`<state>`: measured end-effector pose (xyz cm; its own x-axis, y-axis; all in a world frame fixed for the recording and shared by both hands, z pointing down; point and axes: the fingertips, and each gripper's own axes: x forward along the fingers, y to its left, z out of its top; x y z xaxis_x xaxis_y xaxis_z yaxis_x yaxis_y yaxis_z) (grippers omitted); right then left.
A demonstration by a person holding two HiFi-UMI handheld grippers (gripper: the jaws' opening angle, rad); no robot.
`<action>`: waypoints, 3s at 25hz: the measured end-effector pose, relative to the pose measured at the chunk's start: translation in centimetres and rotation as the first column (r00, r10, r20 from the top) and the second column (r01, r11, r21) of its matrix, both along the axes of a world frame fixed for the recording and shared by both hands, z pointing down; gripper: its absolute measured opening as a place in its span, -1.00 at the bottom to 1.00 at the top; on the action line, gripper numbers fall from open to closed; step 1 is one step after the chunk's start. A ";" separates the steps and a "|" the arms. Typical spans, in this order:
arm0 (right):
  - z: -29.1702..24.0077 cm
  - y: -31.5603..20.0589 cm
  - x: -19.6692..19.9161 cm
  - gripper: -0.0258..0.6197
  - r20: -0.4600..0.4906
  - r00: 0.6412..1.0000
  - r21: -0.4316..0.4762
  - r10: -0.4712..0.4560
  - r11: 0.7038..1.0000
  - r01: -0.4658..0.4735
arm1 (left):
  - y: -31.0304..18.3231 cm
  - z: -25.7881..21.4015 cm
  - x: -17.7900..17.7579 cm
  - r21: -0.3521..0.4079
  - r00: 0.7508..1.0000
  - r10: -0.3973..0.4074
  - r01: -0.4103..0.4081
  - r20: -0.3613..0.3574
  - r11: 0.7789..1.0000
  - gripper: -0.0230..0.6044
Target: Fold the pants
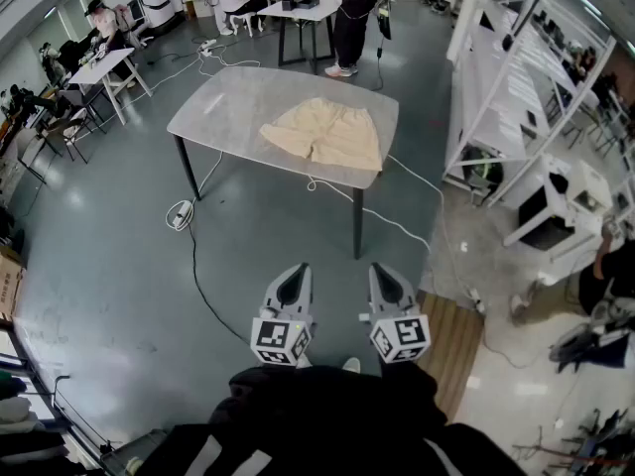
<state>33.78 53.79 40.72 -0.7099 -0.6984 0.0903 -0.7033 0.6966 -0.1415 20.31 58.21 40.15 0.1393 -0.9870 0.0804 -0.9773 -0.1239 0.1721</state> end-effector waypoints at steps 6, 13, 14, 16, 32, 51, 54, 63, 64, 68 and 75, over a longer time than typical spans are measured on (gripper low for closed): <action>0.2 -0.4 -1.4 -0.92 0.018 0.999 0.040 0.031 0.999 -0.032 | 0.2 0.5 -2.0 -0.003 1.000 0.005 -0.005 0.000 1.000 -0.92; 0.8 -0.1 -4.2 -0.91 0.028 0.998 0.040 0.047 0.998 -0.048 | 0.5 1.6 -4.5 -0.007 0.999 0.030 -0.031 -0.014 1.000 -0.92; 1.0 -0.2 -4.3 -0.92 0.030 0.998 0.034 0.055 0.998 -0.056 | 0.5 1.8 -4.7 -0.009 0.999 0.036 -0.036 -0.017 0.999 -0.92; 1.6 -0.2 -4.8 -0.91 0.029 0.997 0.024 0.070 0.997 -0.071 | 0.6 2.2 -5.2 -0.011 0.999 0.049 -0.049 -0.019 0.999 -0.92; 3.1 -10.3 -14.5 -0.91 0.023 0.991 -0.009 0.134 0.991 -0.134 | -10.9 3.3 -14.3 -0.031 0.992 0.124 -0.124 -0.003 0.992 -0.92; 2.9 -38.8 -18.9 -0.91 0.037 0.961 -0.044 0.273 0.961 -0.272 | -42.0 1.6 -19.4 -0.053 0.964 0.262 -0.259 0.044 0.964 -0.92; 2.8 -42.5 -18.8 -0.91 0.031 0.956 -0.049 0.292 0.956 -0.290 | -46.2 1.9 -19.4 -0.072 0.960 0.276 -0.273 0.039 0.959 -0.92; 3.6 -48.5 -18.7 -0.91 0.021 0.936 -0.081 0.351 0.934 -0.348 | -53.8 3.0 -18.2 -0.118 0.929 0.365 -0.357 0.060 0.927 -0.92; 3.7 -48.8 -18.6 -0.91 0.018 0.933 -0.089 0.360 0.930 -0.357 | -54.4 3.2 -18.0 -0.125 0.923 0.380 -0.371 0.065 0.920 -0.92; 5.2 -50.3 -18.0 -0.91 0.007 0.914 -0.118 0.405 0.908 -0.402 | -57.1 4.0 -17.4 -0.149 0.897 0.434 -0.420 0.079 0.895 -0.92; 5.9 -53.6 -19.7 -0.91 -0.028 0.853 -0.146 0.521 0.842 -0.519 | -62.4 4.6 -18.5 -0.178 0.839 0.539 -0.521 0.074 0.835 -0.92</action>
<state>14.09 0.21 46.59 -0.2475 -0.9456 0.2112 -0.9543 0.2002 -0.2221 1.79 -4.16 44.72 0.6184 -0.7398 0.2649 -0.7824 -0.6114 0.1189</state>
